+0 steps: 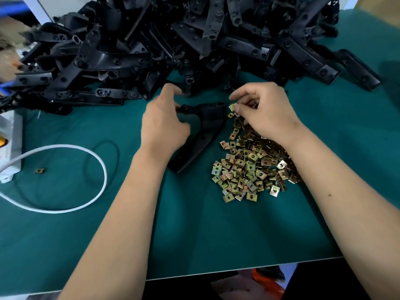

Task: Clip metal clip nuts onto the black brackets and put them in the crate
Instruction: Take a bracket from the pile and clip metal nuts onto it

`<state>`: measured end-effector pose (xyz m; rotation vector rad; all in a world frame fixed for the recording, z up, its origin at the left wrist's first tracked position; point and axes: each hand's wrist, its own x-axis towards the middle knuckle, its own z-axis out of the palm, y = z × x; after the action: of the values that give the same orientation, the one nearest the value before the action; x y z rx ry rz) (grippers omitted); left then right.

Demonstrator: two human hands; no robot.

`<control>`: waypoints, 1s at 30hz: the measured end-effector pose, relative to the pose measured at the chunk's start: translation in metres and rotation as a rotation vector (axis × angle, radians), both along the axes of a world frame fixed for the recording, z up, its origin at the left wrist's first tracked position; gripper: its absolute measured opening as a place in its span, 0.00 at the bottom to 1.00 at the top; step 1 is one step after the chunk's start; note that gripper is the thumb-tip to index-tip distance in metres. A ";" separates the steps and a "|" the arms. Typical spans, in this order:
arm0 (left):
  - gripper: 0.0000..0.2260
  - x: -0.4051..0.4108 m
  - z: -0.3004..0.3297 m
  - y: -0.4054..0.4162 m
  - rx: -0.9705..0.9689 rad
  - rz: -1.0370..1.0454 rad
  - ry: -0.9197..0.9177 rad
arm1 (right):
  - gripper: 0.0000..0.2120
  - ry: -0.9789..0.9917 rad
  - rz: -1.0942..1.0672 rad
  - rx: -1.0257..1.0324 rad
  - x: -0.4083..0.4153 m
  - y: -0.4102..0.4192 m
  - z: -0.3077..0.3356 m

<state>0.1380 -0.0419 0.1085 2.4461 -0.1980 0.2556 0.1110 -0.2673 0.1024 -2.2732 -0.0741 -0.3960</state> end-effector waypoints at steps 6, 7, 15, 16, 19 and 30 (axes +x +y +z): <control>0.16 -0.004 0.000 -0.007 -0.128 0.110 -0.024 | 0.05 0.002 0.052 0.016 0.000 0.003 -0.002; 0.16 -0.007 0.002 -0.012 -0.140 0.095 0.000 | 0.05 0.001 0.048 0.008 0.001 0.002 -0.002; 0.20 -0.016 0.005 -0.026 -0.222 -0.188 0.242 | 0.03 -0.019 0.031 0.024 0.003 0.005 -0.006; 0.20 -0.015 0.003 -0.026 -0.177 -0.209 0.238 | 0.03 -0.017 0.027 0.032 0.003 0.005 -0.006; 0.13 -0.010 -0.001 -0.024 -0.075 -0.186 0.207 | 0.03 -0.025 0.020 0.083 0.003 0.004 -0.004; 0.13 -0.004 0.003 -0.022 -1.121 -0.129 0.493 | 0.01 0.066 0.173 0.375 -0.001 0.012 -0.001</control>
<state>0.1335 -0.0638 0.1112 1.3112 0.0206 -0.2518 0.1100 -0.2553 0.1016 -1.8907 -0.1485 -0.2212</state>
